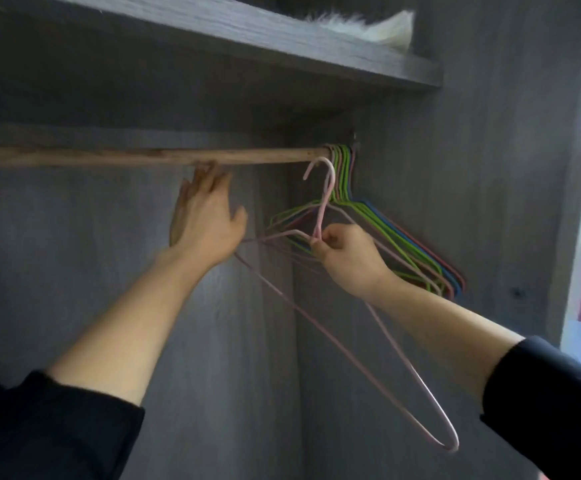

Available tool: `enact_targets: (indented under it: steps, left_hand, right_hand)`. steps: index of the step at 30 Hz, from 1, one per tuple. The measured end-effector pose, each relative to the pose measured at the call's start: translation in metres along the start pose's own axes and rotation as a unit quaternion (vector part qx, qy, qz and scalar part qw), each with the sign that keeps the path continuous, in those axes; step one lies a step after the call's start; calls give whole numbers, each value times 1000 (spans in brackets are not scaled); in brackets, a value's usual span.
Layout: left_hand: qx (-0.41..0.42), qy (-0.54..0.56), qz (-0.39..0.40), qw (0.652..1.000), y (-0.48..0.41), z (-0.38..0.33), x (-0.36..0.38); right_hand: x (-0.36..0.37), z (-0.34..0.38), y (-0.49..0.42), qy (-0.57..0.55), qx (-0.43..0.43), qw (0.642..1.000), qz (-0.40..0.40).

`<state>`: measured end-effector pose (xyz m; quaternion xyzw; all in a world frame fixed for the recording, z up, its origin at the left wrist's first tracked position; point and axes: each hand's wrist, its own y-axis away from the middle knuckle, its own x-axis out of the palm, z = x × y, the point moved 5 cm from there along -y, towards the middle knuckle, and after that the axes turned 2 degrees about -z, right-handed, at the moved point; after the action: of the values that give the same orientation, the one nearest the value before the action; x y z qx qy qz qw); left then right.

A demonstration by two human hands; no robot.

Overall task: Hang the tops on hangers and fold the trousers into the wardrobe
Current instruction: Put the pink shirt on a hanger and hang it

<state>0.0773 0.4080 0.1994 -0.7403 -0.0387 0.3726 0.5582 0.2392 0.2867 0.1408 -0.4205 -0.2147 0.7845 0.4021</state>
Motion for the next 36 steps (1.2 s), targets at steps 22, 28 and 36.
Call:
enact_targets:
  steps: [22, 28, 36]
  left_hand:
    - [22, 350, 364, 863, 351, -289, 94]
    - [110, 361, 457, 805, 430, -458, 103]
    - [159, 380, 560, 719, 532, -696, 81]
  right_hand:
    - [-193, -117, 396, 78, 320, 943, 51]
    - [-319, -171, 502, 118, 393, 912, 12]
    - [-490, -240, 653, 139, 543, 825, -68]
